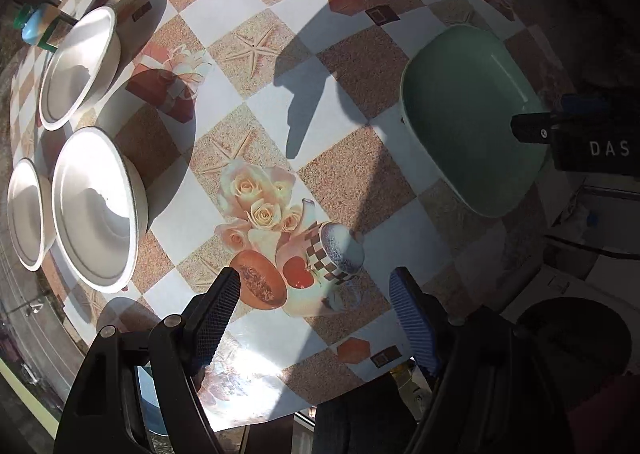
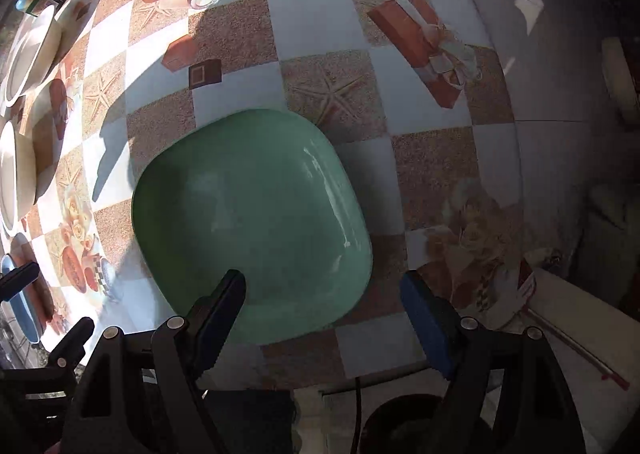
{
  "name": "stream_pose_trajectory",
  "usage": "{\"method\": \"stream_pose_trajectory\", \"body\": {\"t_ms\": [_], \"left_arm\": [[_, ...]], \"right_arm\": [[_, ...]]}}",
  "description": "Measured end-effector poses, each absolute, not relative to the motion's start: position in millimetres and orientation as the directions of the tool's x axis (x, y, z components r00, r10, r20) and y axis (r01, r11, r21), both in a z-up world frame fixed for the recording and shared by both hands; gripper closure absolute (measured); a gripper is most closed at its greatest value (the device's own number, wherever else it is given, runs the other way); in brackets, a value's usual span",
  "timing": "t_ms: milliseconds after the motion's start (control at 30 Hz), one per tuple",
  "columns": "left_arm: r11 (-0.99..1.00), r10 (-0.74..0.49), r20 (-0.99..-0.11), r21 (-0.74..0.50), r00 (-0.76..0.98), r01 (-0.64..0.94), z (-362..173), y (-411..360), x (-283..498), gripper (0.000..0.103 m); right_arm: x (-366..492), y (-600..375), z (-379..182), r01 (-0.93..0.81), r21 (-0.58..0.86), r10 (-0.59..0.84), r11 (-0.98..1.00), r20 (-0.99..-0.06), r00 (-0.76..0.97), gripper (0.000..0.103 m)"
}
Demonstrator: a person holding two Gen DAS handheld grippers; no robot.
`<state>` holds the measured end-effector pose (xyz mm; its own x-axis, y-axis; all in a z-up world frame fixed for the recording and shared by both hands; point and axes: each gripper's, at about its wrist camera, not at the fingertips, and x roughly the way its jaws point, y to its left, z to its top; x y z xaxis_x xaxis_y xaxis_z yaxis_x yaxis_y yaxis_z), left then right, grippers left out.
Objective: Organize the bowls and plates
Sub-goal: 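Move to the mint green plate and close both grippers on its rim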
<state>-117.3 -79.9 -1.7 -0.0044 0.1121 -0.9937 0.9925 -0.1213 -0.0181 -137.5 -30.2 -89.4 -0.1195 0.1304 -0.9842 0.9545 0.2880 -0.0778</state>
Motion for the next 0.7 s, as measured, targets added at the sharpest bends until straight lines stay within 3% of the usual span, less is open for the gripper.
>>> {"method": "stream_pose_trajectory", "body": {"t_ms": [333,533,600,700], "left_arm": [[0.035,0.175,-0.983,-0.054,-0.059,0.998,-17.5,-118.6,-133.3,0.023],[0.076,0.184,-0.982,-0.027,-0.040,0.997,-21.0,-125.8,-126.1,0.023],[0.088,0.185,-0.982,-0.019,-0.035,0.996,-25.0,-133.2,-123.2,0.023],[0.105,0.187,-0.982,-0.012,-0.032,0.994,-28.4,-140.9,-129.3,0.023]], "right_arm": [[-155.9,-56.7,-130.2,0.936,-0.117,0.141,0.332,-0.975,-0.171,0.022],[-189.9,-60.5,-149.8,0.959,-0.091,0.196,0.270,-0.970,-0.147,0.022],[-202.1,-57.8,-151.5,0.967,-0.086,0.218,0.239,-0.966,-0.139,0.016],[-222.3,-50.6,-154.9,0.984,-0.075,0.273,0.160,-0.955,-0.117,0.015]]}}
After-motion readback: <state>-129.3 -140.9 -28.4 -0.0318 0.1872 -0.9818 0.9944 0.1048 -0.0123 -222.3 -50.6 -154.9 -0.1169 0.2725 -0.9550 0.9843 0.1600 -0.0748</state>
